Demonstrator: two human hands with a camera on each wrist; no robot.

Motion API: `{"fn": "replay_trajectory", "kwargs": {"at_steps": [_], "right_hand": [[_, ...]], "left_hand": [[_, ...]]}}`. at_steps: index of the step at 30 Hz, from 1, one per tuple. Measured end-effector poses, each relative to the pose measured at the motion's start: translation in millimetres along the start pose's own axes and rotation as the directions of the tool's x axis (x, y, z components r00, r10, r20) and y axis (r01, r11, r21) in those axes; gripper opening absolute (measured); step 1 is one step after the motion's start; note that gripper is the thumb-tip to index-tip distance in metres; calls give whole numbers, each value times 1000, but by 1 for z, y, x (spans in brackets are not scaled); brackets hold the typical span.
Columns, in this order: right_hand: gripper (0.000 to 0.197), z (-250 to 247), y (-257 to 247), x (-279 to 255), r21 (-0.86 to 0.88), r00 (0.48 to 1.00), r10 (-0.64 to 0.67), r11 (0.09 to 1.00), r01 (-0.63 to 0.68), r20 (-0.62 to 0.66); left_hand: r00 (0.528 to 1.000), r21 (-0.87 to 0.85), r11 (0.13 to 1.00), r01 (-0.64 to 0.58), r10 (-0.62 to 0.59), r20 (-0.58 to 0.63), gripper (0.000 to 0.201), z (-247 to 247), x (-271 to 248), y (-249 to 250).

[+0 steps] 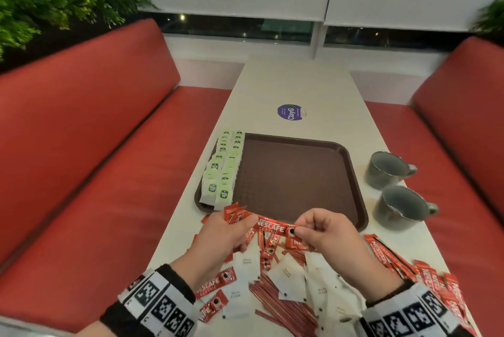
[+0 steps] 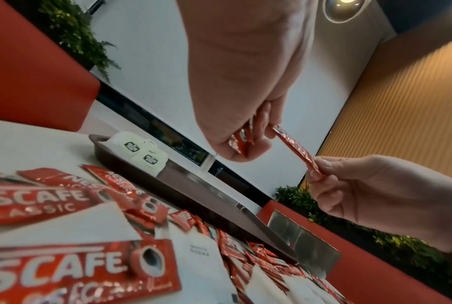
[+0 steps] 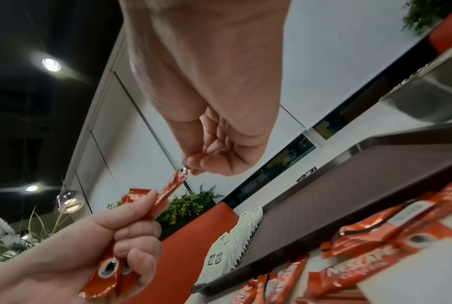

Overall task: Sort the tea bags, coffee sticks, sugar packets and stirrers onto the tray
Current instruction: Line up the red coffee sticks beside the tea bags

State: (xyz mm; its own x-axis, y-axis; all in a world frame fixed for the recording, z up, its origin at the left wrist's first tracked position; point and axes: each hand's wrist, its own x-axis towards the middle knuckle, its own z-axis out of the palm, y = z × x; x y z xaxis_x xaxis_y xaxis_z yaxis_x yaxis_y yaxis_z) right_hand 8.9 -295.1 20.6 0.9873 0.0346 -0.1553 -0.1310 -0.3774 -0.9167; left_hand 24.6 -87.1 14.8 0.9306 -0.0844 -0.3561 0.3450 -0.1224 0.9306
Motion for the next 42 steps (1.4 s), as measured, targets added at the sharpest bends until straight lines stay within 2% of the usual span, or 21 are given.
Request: {"fn": "replay_trajectory", "kwargs": {"at_steps": [4,6,8,10,13,21,24,26,29,30,33,34,38,40,42], "right_hand": [[16,11,-11,36,-6,999,36,999,-36,-7],[15,8,-12,64,-22,995,47,999,-49,-86],[14,2,-9,100,-64,981,57,995,-70,-185],[14,-1,-4,140,-115,965,67,988,-99,-252],[14,0,5,198,-170,949,86,975,-143,-304],[23,27,16,303,-279,947,96,942,-186,-308],[19,34,18,324,-301,942,94,933,-196,-321],[19,37,20,334,-312,941,98,928,-204,-323],[20,39,22,348,-309,938,127,923,-230,-321],[22,40,23,351,-303,935,134,923,-239,-328],[12,40,24,358,-316,920,129,914,-255,-370],[9,41,23,359,-315,911,126,912,-262,-392],[17,44,30,367,-255,889,151,925,-282,-432],[22,44,32,369,-220,883,175,931,-293,-435],[18,41,32,368,-185,873,177,940,-287,-454]], "left_hand": [[984,-181,968,175,-164,70,30,-21,18,2],[962,-351,896,272,-255,95,22,-33,30,1],[937,-510,788,345,-320,139,26,-45,42,-1],[927,-588,720,369,-335,172,33,-54,53,-2],[929,-628,687,365,-317,193,30,-63,66,2],[916,-600,693,399,-264,303,23,-86,82,15],[916,-516,759,398,-296,271,22,-92,87,14],[915,-416,820,393,-304,266,27,-97,91,11],[919,-328,867,376,-304,251,30,-100,94,10],[926,-312,879,361,-297,234,35,-100,95,12],[927,-335,873,354,-281,248,89,-99,99,7],[928,-331,876,352,-279,248,91,-99,99,5],[928,-317,885,341,-262,266,41,-92,102,6],[930,-305,895,325,-245,272,39,-90,104,4],[932,-311,897,314,-229,283,40,-90,104,5]]}}
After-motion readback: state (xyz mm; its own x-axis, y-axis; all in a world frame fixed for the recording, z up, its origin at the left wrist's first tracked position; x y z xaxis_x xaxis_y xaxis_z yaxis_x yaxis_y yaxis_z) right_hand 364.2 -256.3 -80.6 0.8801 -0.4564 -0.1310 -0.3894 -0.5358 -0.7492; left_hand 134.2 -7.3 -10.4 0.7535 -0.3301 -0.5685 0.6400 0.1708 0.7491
